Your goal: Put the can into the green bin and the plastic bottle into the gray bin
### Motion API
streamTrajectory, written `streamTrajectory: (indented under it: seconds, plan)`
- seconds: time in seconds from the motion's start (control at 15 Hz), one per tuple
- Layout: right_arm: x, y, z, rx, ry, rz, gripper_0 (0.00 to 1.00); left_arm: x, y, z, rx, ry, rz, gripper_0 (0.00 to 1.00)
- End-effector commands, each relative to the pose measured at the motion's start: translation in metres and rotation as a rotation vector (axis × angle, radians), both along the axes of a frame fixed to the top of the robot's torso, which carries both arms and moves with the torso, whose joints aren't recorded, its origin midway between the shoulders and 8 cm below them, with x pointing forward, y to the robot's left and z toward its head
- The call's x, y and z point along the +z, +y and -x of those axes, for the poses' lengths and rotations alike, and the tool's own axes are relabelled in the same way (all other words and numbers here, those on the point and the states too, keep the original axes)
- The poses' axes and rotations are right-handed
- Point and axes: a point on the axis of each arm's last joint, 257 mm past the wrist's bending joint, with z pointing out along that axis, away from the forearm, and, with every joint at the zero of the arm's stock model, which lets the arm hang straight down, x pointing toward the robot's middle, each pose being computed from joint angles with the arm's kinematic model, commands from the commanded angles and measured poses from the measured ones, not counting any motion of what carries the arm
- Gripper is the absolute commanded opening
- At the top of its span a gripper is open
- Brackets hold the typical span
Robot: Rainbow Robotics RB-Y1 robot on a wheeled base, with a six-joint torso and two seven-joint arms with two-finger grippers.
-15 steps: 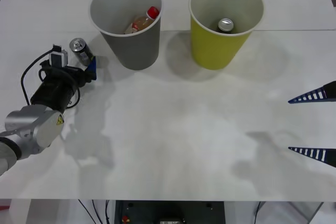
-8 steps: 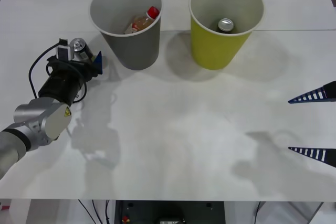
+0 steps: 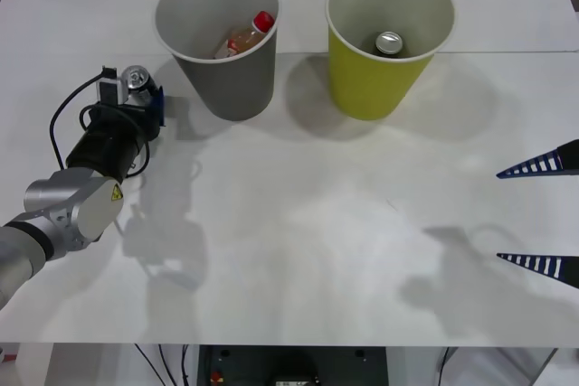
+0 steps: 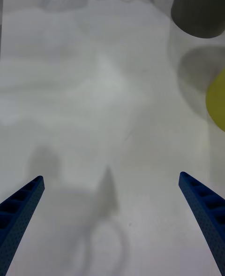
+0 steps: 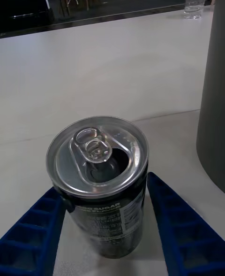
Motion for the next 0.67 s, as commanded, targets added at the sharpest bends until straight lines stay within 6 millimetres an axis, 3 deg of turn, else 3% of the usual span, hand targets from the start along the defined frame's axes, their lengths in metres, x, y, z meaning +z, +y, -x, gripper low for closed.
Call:
streamTrajectory:
  seconds: [0.07, 0.47, 0.67]
  plan:
    - [0.0, 0.0, 0.0, 0.0, 0.0, 0.0, 1.0, 0.0, 0.0, 0.0, 0.0, 0.0, -0.002, 0.0]
    - [0.0, 0.0, 0.0, 0.0, 0.0, 0.0, 1.0, -0.001, -0.001, 0.002, -0.005, -0.003, -0.037, 0.0]
    - [0.0, 0.0, 0.0, 0.0, 0.0, 0.0, 1.0, -0.009, -0.008, 0.02, -0.046, 0.012, -0.049, 0.0]
